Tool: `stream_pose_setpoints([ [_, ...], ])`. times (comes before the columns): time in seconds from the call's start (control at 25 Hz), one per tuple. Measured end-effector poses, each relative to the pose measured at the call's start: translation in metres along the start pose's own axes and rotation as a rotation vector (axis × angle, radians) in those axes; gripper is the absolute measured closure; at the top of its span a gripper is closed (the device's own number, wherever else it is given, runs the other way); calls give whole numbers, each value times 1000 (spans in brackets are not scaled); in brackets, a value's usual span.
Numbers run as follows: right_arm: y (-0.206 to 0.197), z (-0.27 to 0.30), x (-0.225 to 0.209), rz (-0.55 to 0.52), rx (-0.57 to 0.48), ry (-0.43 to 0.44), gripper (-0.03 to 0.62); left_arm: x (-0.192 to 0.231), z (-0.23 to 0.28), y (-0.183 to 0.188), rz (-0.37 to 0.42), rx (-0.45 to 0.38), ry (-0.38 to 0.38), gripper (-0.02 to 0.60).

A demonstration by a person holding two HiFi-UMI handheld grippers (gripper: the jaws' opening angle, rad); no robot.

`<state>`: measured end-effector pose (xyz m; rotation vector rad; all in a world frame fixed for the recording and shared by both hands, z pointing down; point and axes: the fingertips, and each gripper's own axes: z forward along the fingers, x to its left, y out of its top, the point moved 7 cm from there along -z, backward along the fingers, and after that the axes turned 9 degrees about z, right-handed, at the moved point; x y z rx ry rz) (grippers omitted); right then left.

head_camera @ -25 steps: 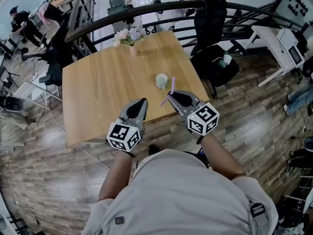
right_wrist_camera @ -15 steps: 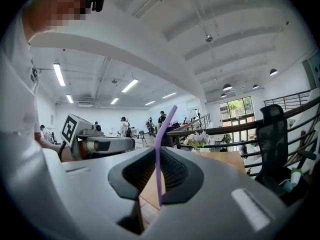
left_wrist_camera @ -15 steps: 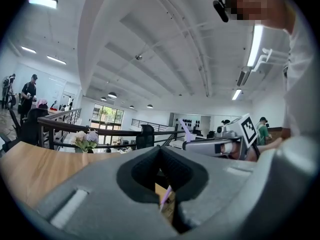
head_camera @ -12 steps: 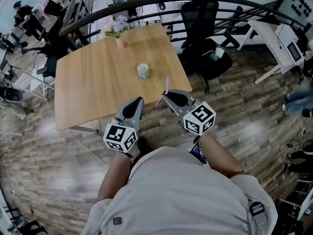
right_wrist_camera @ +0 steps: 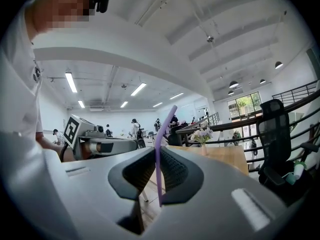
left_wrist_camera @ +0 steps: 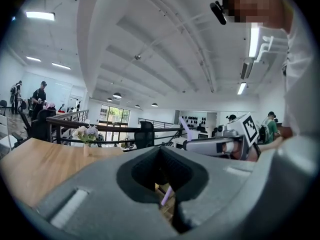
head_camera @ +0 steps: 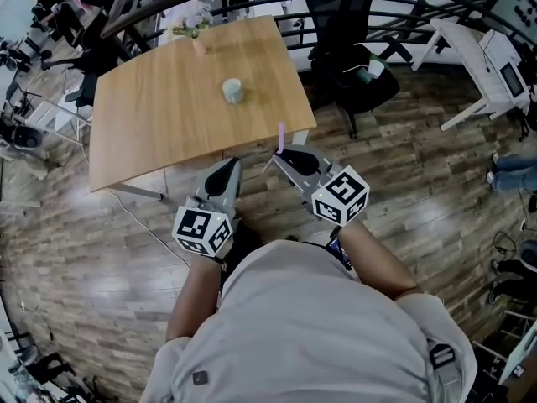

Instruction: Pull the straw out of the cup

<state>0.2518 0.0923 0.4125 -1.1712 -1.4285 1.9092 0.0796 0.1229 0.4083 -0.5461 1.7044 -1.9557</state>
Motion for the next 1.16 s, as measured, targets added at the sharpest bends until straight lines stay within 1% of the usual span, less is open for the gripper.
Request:
stream_pose_setpoints([
  [0.12, -1, -11, 8, 1, 3, 10, 554, -10, -7, 3, -3, 4, 4, 577],
  [0.28, -10, -26, 11, -1, -5, 16, 554, -25, -12, -3, 4, 5, 1, 577],
  [0.48, -6, -26, 20, 5, 9, 12, 555, -23, -17, 5, 0, 1, -6, 577],
  [0.72, -5, -26, 31, 10, 13, 12, 554, -24, -27, 6, -16, 10, -14, 577],
  [0.92, -14, -33, 32, -4, 13, 16, 554, -35, -29, -3, -9, 11, -19, 577],
  [1.16, -11, -33, 33, -5, 13, 27, 554, -41, -28, -4, -5, 14, -35, 577],
])
